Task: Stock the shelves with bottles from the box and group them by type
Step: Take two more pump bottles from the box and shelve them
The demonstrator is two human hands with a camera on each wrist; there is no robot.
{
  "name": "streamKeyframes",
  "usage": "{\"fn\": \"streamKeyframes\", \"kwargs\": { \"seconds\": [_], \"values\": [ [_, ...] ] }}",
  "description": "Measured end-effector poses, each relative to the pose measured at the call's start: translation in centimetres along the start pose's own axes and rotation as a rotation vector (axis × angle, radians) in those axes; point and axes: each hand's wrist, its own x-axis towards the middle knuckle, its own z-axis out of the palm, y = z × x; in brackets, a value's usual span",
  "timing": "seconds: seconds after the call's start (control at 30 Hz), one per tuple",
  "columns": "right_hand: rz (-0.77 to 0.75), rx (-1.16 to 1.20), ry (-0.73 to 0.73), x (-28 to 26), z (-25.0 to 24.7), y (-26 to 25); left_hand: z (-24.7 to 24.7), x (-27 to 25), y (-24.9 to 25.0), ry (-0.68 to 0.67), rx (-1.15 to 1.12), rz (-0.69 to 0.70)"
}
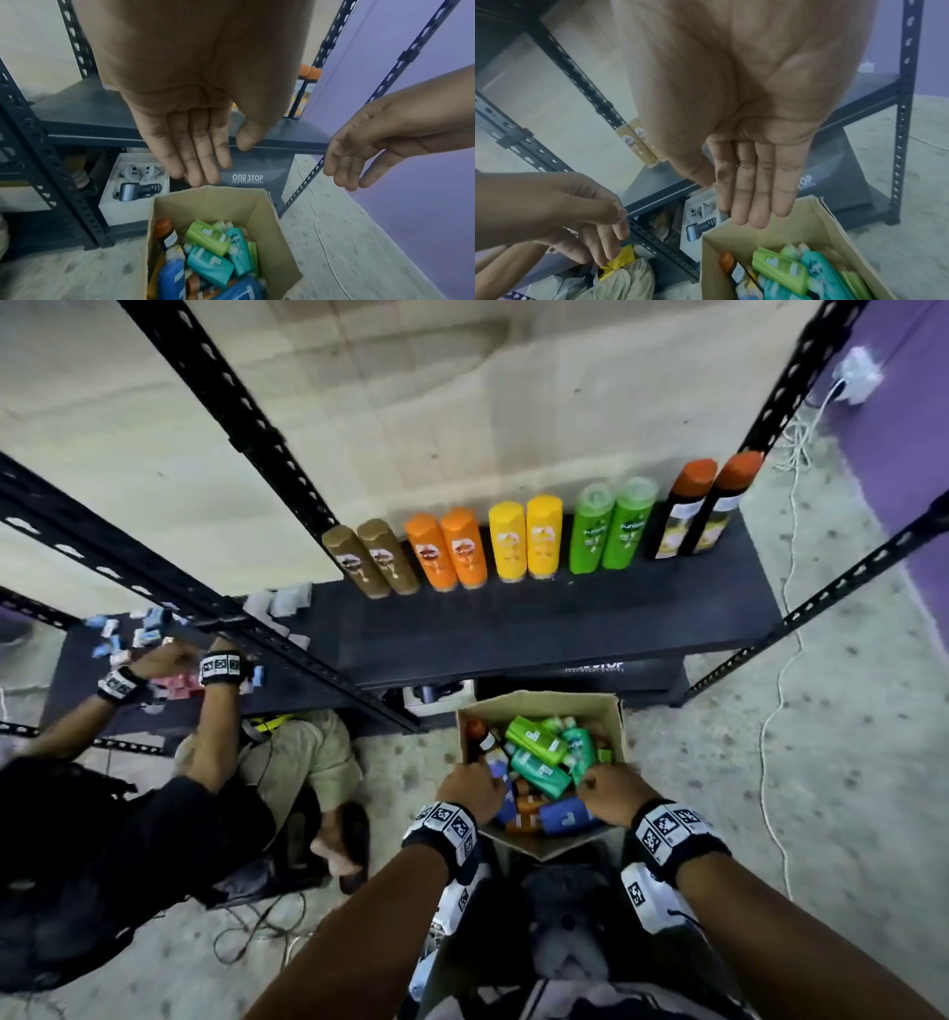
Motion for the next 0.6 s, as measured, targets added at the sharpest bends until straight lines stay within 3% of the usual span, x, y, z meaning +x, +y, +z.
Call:
{"fn": "streamKeyframes", "kwargs": {
  "seconds": [0.3,0.6],
  "values": [
    [0.114,0.092,-0.118,4.3,5.1,4.4,5.2,4.6,0.7,-0.130,-0.030,-0.046],
    [0.287,0.246,-0.130,13.3,11.2,9.0,12.5,13.6,0.6,-0.196,-0.038,-0.037]
  ]
}}
